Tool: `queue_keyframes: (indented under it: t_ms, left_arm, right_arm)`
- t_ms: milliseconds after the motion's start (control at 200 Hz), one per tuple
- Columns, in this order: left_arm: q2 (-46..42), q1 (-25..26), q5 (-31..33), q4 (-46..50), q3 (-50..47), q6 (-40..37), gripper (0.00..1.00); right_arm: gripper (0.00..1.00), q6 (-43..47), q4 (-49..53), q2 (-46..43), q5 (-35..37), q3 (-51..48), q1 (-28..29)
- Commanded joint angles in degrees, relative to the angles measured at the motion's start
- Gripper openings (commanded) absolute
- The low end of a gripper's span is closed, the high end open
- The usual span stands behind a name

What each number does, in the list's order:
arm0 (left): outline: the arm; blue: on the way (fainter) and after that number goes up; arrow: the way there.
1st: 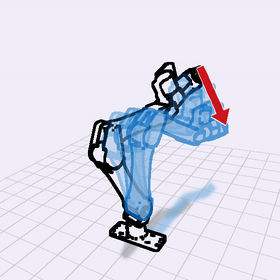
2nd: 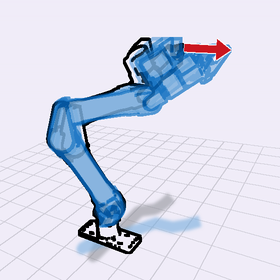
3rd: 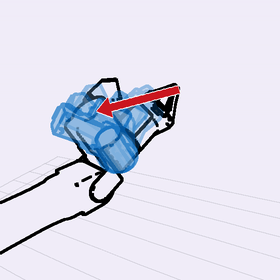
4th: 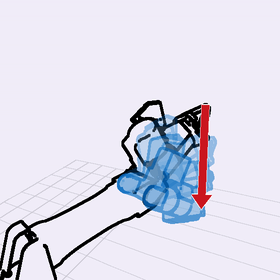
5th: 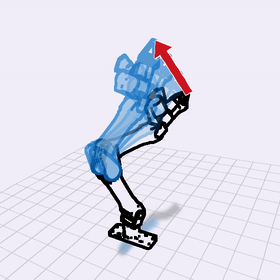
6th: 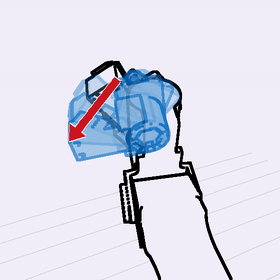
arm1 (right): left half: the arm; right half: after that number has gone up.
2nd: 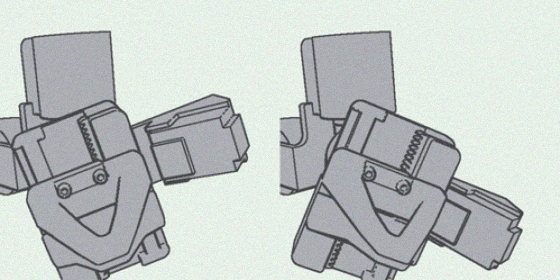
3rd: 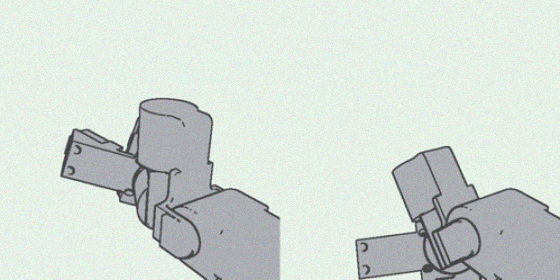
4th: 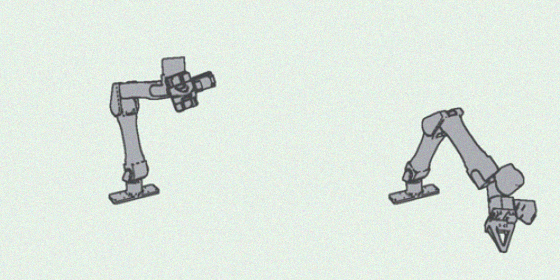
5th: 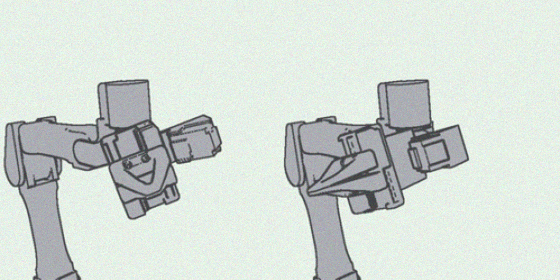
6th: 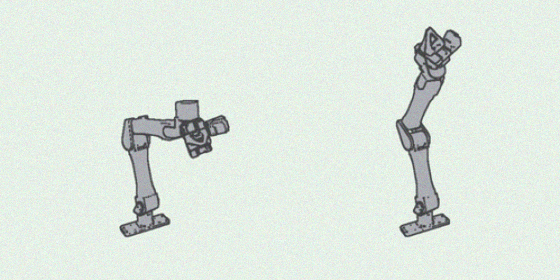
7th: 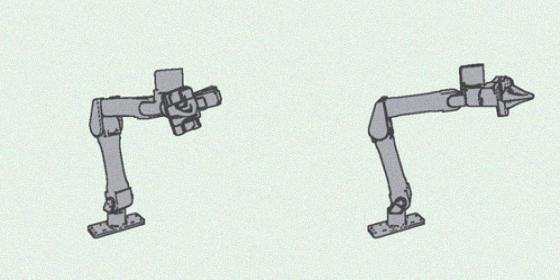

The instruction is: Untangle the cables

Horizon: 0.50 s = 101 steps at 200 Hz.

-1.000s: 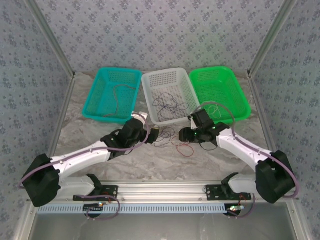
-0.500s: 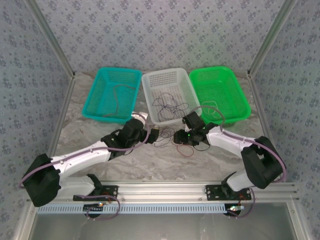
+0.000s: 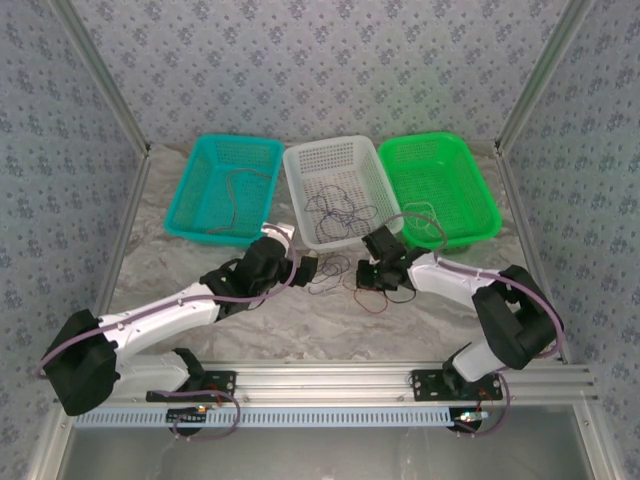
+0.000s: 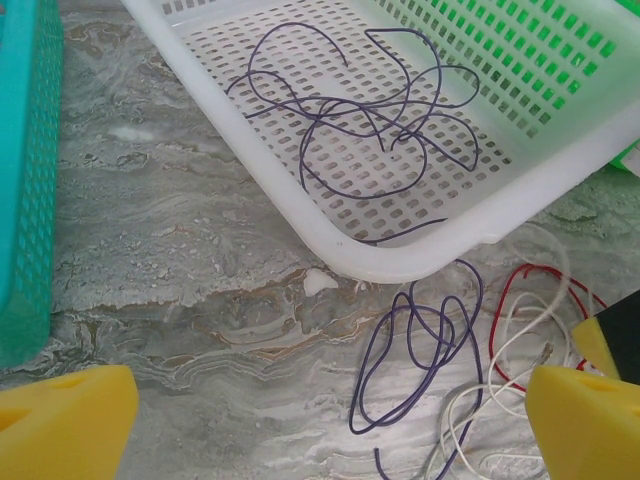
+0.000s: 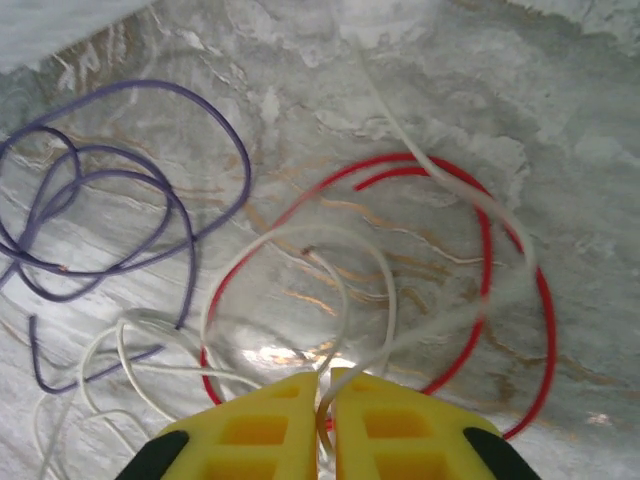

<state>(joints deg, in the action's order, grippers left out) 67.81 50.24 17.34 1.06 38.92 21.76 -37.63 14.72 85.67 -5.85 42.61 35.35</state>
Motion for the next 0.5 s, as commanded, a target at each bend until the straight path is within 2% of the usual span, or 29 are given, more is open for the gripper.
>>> queue_keyframes:
  t_ms: [0,40,500]
  left_arm:
    - [-1.0,-0.6,1.0,-0.9,0.1,0.5,0.99]
    - [-1.1,-0.5,0.9,-0.9,0.1,0.4,0.99]
    - [-3.2,-0.6,-3.4,-5.2,-0.7,-1.0,0.99]
  right_arm:
    - [0.03,0.9,0.1,-3.5,2.1,-1.5,0.2]
    - [0.0,1.1,0.0,-5.3,2.2,-1.9,0.2]
    - [0.0,11.0,8.6,-27.4,-2.6,1.9,0.2]
